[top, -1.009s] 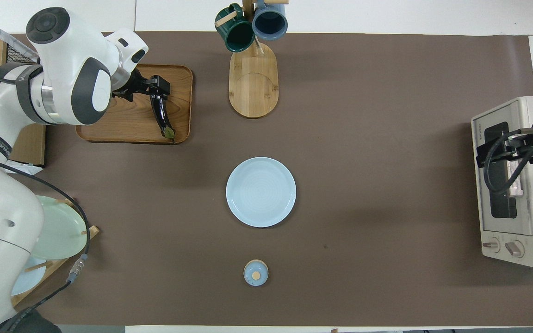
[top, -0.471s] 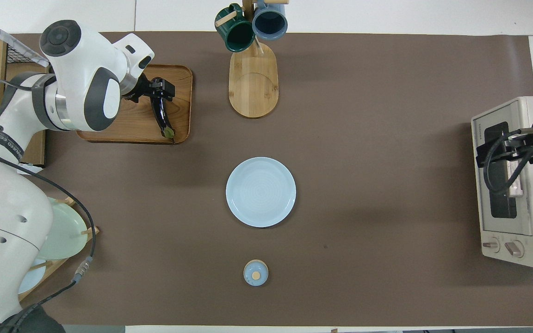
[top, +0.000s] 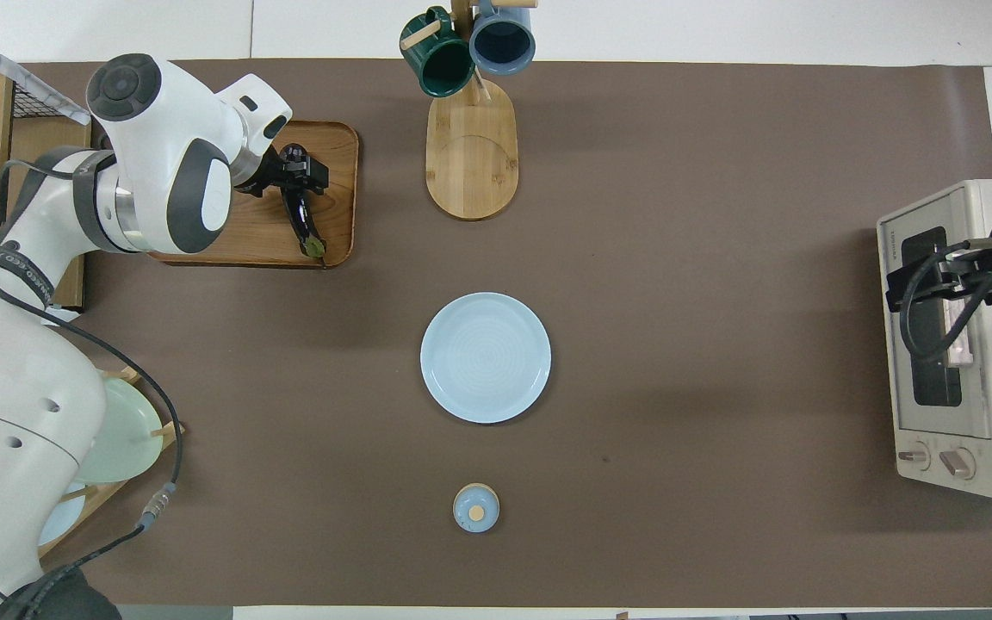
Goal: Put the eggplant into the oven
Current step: 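Lift the eggplant off the wooden board with the left gripper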
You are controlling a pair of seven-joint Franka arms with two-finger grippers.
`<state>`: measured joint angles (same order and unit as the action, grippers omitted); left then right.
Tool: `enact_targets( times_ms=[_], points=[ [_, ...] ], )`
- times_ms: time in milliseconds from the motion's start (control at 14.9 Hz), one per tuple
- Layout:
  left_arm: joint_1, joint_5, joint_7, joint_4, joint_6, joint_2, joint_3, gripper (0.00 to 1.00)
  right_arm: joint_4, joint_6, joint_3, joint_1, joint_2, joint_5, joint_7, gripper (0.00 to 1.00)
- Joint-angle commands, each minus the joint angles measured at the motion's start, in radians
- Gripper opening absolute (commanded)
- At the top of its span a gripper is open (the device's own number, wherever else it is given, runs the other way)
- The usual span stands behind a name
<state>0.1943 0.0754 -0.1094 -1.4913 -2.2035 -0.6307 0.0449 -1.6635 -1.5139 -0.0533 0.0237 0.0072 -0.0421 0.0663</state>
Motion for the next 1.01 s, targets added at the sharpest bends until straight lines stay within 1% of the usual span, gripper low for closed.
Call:
enact_targets(
  times_ms=[0,135,202,269,471,606,807,942],
  points=[
    [0.014,-0.002,0.011,-0.058,-0.038,0.034,-0.01,0.59,-0.013,-0.005,-0.003,0.001,-0.016,0.025,-0.005,1.0],
    [0.014,-0.002,0.011,-0.056,-0.032,0.037,-0.01,0.28,-0.013,-0.005,-0.003,0.001,-0.016,0.025,-0.006,1.0],
    [0.013,0.0,0.011,-0.049,-0.019,0.037,-0.01,0.11,-0.013,-0.005,-0.003,0.001,-0.016,0.025,-0.005,1.0],
    [0.011,0.006,0.011,-0.038,-0.007,0.037,-0.01,0.0,-0.013,-0.005,-0.003,0.001,-0.016,0.025,-0.006,1.0],
    [0.002,0.03,0.002,0.026,0.074,0.048,-0.008,0.0,-0.013,-0.005,-0.003,0.001,-0.016,0.025,-0.006,1.0],
    [0.002,0.089,-0.018,0.01,0.128,0.13,-0.013,0.0,-0.013,-0.005,-0.003,0.001,-0.016,0.025,-0.006,1.0],
    [0.02,0.09,-0.114,-0.035,0.278,0.268,-0.008,0.0,-0.013,-0.005,-0.003,0.001,-0.016,0.025,-0.006,1.0],
    [0.083,0.093,-0.194,-0.082,0.318,0.34,-0.008,0.0,-0.013,-0.005,-0.003,0.001,-0.016,0.025,-0.005,1.0]
  ],
)
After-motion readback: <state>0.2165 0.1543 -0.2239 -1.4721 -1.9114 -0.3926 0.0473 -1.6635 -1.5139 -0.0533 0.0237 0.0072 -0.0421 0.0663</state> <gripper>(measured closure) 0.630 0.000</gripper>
